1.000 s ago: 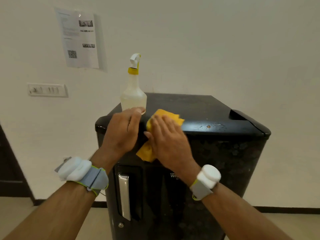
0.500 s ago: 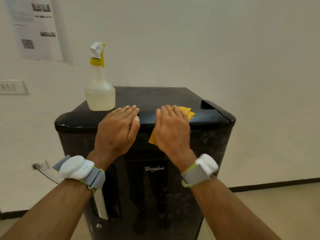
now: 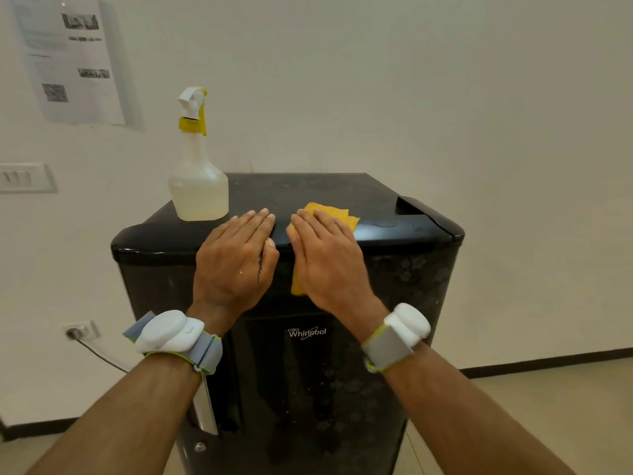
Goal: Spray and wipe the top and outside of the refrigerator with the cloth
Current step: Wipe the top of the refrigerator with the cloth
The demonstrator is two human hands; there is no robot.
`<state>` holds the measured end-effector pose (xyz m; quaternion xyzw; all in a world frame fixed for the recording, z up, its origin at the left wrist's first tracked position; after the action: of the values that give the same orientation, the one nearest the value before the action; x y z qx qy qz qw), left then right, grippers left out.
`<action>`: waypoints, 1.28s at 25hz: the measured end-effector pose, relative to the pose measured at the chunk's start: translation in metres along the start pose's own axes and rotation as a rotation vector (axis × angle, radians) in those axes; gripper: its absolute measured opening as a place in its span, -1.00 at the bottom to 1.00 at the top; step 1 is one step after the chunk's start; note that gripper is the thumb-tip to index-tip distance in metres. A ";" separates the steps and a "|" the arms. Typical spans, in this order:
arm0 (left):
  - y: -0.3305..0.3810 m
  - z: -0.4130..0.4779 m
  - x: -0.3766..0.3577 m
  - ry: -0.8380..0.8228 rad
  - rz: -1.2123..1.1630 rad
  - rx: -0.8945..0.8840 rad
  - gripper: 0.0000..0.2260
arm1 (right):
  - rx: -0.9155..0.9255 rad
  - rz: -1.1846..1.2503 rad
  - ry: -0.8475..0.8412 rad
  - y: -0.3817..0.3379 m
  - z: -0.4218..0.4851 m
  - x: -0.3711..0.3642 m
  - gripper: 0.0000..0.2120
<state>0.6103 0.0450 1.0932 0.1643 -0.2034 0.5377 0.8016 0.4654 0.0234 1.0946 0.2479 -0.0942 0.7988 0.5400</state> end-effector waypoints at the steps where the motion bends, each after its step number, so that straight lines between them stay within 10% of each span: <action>1: 0.000 0.000 0.000 0.004 -0.001 -0.004 -0.60 | 0.092 -0.038 0.018 0.009 -0.016 0.002 -0.62; 7: 0.004 -0.001 -0.004 0.064 -0.007 0.009 -0.61 | -0.381 -0.090 -0.092 0.047 0.009 0.000 -0.60; 13: 0.001 -0.003 -0.002 0.066 0.004 -0.009 -0.61 | 0.106 -0.131 -0.019 0.021 -0.030 0.001 -0.57; 17: 0.001 -0.002 -0.005 0.082 -0.003 0.014 -0.61 | -0.479 -0.065 -0.068 0.056 0.000 0.008 -0.62; 23: -0.002 -0.004 -0.003 0.065 -0.001 -0.049 -0.57 | 0.059 -0.056 -0.208 -0.008 0.025 0.002 -0.67; 27: -0.002 -0.003 -0.002 0.081 -0.018 -0.004 -0.60 | -0.315 -0.176 -0.501 0.068 0.038 0.000 -0.55; 32: -0.002 -0.002 -0.004 0.083 -0.006 -0.038 -0.60 | -0.019 -0.033 -0.493 -0.017 0.054 -0.010 -0.63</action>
<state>0.6111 0.0418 1.0890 0.1272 -0.1798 0.5377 0.8138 0.4992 -0.0004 1.1338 0.4318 -0.2268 0.7042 0.5160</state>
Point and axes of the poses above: each hand's wrist, its own z-axis towards the middle knuckle, its own x-axis out of the back of the hand, y = z × x, the point moved 4 cm from there along z, towards the middle knuckle, and after that the axes turned 10 degrees about -z, right-handed, at the moved point
